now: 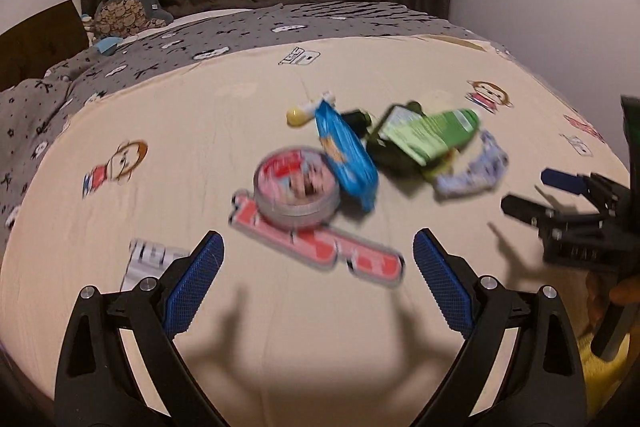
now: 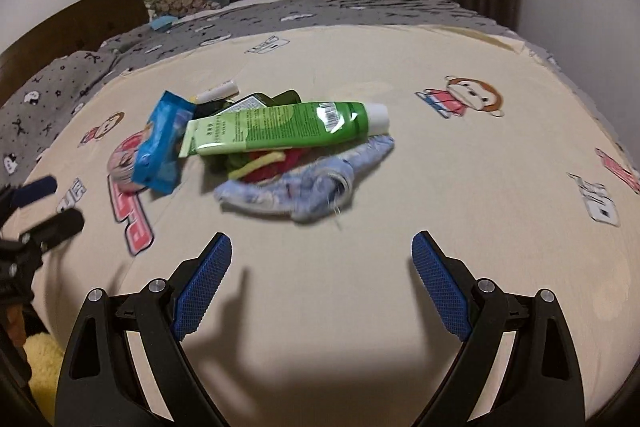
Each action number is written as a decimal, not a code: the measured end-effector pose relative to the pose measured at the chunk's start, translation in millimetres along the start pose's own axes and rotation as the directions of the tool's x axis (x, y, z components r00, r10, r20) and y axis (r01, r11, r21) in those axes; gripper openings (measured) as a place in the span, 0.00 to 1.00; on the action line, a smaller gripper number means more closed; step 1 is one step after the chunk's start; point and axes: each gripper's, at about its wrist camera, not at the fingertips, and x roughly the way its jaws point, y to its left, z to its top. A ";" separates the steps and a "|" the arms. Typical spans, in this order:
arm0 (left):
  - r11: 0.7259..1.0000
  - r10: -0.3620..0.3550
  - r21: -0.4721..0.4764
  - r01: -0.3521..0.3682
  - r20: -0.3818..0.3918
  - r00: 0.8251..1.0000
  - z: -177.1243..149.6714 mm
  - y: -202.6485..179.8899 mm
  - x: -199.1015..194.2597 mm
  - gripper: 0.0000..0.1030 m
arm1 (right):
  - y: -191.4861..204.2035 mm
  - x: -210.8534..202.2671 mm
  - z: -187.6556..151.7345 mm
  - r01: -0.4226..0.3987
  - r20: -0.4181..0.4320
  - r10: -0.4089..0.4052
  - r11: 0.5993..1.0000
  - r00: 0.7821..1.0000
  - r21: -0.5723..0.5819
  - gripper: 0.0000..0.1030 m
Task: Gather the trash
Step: 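Grasp the blue wipes pack with the left gripper while the right grasps the blue cloth, then carry the wipes pack and blue cloth down into the bin and release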
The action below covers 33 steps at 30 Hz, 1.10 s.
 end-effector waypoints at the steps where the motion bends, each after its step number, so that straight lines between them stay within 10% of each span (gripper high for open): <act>1: 1.000 0.003 0.000 -0.003 -0.002 1.000 7.6 0.4 6.4 0.86 | 0.6 2.2 2.0 0.005 0.001 -0.005 1.000 1.000 -0.008 0.89; 13: 0.999 -0.029 -0.015 0.028 -0.079 0.996 56.1 -5.5 76.4 0.73 | 13.6 29.9 26.5 0.013 0.010 -0.013 0.998 1.000 -0.063 0.89; 17: 0.999 -0.028 0.012 0.030 -0.087 0.996 58.7 -9.6 85.2 0.42 | 14.0 41.4 28.1 -0.003 -0.043 0.000 0.998 0.999 -0.060 0.47; 21: 0.998 -0.039 0.037 0.043 -0.088 0.995 60.7 -14.6 82.6 0.27 | 15.4 40.7 24.4 -0.018 -0.054 0.014 0.997 0.998 -0.069 0.29; 33: 0.996 -0.053 0.068 0.055 -0.029 0.998 46.2 -23.2 24.5 0.09 | 25.8 -23.1 8.0 -0.057 0.003 0.058 0.993 0.998 -0.101 0.21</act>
